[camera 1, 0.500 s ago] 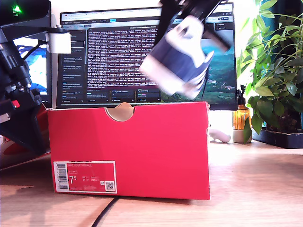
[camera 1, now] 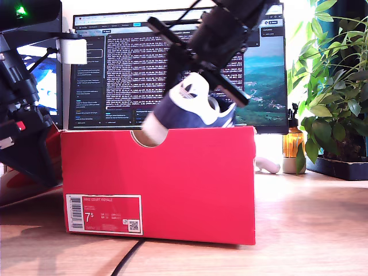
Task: Pack the blue shoes by picking the first shoe and placing it inside the red shoebox, left side, then picking and rotating the second shoe and placing it in the shoebox
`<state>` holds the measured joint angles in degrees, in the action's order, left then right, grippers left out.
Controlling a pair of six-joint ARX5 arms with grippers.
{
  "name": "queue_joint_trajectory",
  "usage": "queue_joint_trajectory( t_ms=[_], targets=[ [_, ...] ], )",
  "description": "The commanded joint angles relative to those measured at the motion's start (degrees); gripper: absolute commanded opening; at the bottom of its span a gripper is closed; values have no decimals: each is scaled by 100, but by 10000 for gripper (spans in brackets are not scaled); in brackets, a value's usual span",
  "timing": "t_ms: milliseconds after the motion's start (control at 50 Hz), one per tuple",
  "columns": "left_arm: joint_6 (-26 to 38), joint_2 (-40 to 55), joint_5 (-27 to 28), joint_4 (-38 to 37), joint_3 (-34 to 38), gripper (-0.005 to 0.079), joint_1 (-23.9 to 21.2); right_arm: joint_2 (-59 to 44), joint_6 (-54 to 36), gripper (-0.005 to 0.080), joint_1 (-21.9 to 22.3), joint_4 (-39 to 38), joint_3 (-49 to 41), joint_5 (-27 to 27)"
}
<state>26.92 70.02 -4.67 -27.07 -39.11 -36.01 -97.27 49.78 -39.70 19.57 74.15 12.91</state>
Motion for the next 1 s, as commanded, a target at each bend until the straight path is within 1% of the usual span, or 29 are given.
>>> queue_joint_trajectory(
  t_ms=[0, 100, 160, 220, 460, 660, 820, 980],
  targets=[
    [-52, 87, -13, 168, -48, -19, -17, -9, -2, -13, -188, -243, 173, 0],
    [-52, 87, -11, 262, -48, -19, -17, -9, -7, -13, -321, -291, 173, -129],
    [-50, 87, -13, 278, -48, -19, -17, -28, -11, -13, -354, -267, 173, -308],
    [-52, 87, -13, 273, -48, -19, -15, -83, -11, -13, -380, -258, 173, -367],
    [-52, 87, -7, 269, -48, -19, -17, -463, -7, -13, -374, -400, 173, -400],
    [-52, 87, 13, 208, -48, -19, -17, -785, -9, -13, -363, -785, 173, -417],
    [-52, 87, 83, 155, -48, -19, -96, -968, -11, -13, -319, -1021, 173, -433],
    [-50, 87, 83, 153, -48, -19, -214, -997, -11, -13, -299, -986, 173, -442]
  ],
)
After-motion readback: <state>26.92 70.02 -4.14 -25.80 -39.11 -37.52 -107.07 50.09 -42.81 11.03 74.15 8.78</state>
